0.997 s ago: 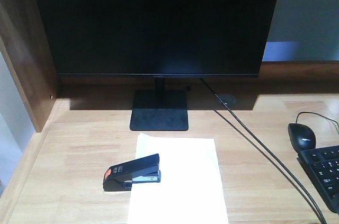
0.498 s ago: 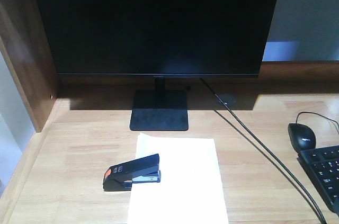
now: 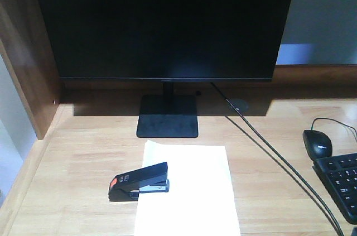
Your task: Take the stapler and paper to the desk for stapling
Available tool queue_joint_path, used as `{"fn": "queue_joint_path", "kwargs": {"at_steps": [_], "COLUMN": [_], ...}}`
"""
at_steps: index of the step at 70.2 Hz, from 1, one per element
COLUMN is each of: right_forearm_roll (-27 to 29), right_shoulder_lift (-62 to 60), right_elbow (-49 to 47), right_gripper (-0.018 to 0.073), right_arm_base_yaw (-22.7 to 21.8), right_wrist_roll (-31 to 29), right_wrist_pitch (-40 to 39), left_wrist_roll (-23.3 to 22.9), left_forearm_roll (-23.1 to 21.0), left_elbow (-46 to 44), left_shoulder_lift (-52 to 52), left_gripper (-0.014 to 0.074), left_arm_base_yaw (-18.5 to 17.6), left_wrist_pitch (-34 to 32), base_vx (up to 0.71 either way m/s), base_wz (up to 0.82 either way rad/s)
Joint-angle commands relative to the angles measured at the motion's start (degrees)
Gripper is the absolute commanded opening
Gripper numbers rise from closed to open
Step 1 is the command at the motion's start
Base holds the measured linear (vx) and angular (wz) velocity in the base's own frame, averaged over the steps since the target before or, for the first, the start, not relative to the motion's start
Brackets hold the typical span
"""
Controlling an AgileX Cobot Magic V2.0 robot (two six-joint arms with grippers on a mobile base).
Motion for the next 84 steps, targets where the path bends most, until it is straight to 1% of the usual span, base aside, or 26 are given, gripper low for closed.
{"fn": "queue_joint_path", "kwargs": {"at_steps": [1,4,14,23,26,30,35,48,62,66,84], "right_forearm_roll": [3.49,4.52,4.74,5.16,5.49,5.16,4.05,3.99,4.48,4.48,4.42], "right_shoulder_lift": [-3.08,-4.83,-10.81,-17.63,-19.97,-22.88,-22.46,-22.51,-22.51,-22.51,-22.51], "right_elbow": [1.32,2.92,8.8,14.54,14.38,14.38,14.38,14.38,14.38,14.38,14.38], "right_gripper": [-0.0006,-0.0006,-0.0006,-0.0006,-0.0006,-0.0006,-0.0006,-0.0006,-0.0006,-0.0006,-0.0006], "right_arm_base_yaw": [-0.01,-0.01,-0.01,-0.01,-0.01,-0.06,-0.06,-0.32,-6.51,-7.46,-7.4], "right_wrist_roll": [-4.2,-4.72,-4.4,-4.4,-4.72,-5.06,-5.13,-5.1,-4.72,-4.4,-4.4], "right_wrist_pitch": [-3.44,-3.44,-3.68,-6.9,-4.39,-3.69,-3.97,-3.69,-5.76,-6.88,-9.42], "left_wrist_roll": [-0.37,-0.37,-0.37,-0.37,-0.37,-0.37,-0.37,-0.37,-0.37,-0.37,-0.37], "left_forearm_roll": [-0.67,-0.67,-0.67,-0.67,-0.67,-0.67,-0.67,-0.67,-0.67,-0.67,-0.67], "left_elbow": [1.62,1.62,1.62,1.62,1.62,1.62,1.62,1.62,1.62,1.62,1.62], "left_shoulder_lift": [-0.66,-0.66,-0.66,-0.66,-0.66,-0.66,-0.61,-0.61,-0.61,-0.61,-0.61], "left_gripper": [-0.0006,-0.0006,-0.0006,-0.0006,-0.0006,-0.0006,-0.0006,-0.0006,-0.0006,-0.0006,-0.0006], "left_arm_base_yaw": [0.13,0.13,0.13,0.13,0.13,0.13,0.13,0.13,0.13,0.13,0.13], "left_wrist_pitch": [-4.58,-4.58,-4.58,-4.58,-4.58,-4.58,-4.58,-4.58,-4.58,-4.58,-4.58], "base_vx": [0.0,0.0,0.0,0.0,0.0,0.0,0.0,0.0,0.0,0.0,0.0], "base_wz": [0.0,0.0,0.0,0.0,0.0,0.0,0.0,0.0,0.0,0.0,0.0]}}
